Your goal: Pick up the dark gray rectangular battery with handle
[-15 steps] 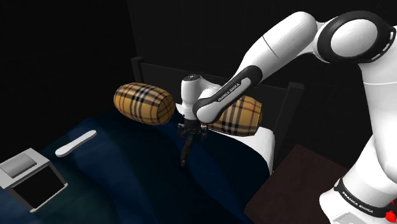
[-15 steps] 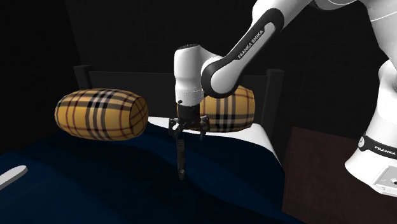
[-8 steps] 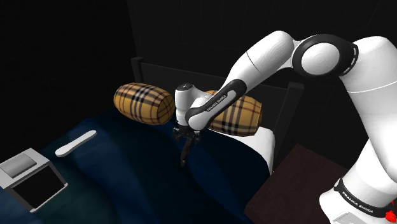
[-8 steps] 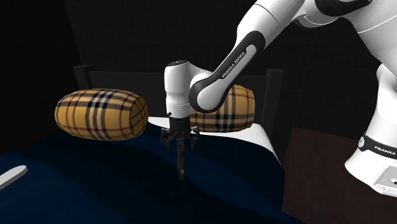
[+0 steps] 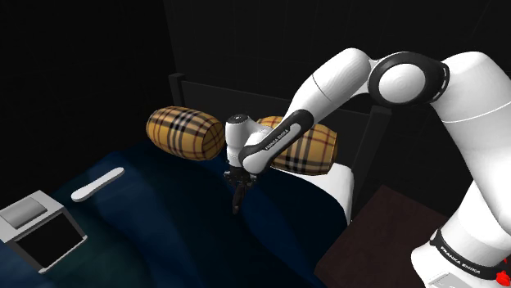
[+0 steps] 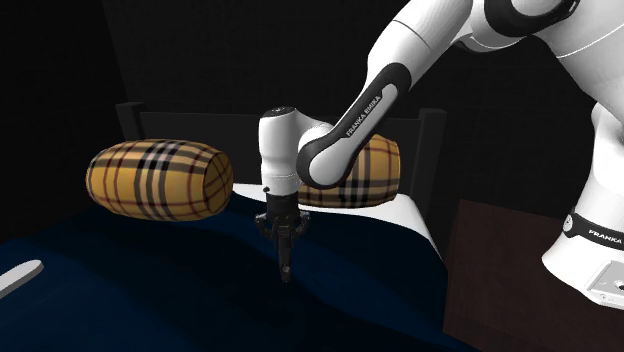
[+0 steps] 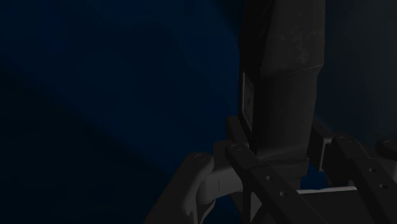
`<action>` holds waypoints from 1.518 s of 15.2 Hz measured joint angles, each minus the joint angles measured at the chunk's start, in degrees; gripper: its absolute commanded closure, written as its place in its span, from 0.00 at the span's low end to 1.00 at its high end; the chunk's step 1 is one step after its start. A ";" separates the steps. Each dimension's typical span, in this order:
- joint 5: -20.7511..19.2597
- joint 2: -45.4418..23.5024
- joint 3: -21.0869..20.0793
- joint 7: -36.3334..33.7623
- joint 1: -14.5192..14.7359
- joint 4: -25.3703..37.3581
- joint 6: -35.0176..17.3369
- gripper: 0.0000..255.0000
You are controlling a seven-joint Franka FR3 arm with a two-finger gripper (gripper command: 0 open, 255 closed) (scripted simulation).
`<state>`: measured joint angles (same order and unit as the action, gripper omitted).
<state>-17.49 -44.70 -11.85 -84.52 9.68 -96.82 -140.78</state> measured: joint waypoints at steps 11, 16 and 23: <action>0.46 1.90 -0.48 0.34 -0.34 -0.61 1.30 1.00; 1.20 4.69 -1.18 0.83 -0.79 -1.15 3.53 1.00; 2.26 8.27 -2.06 1.61 -1.41 -1.54 6.68 1.00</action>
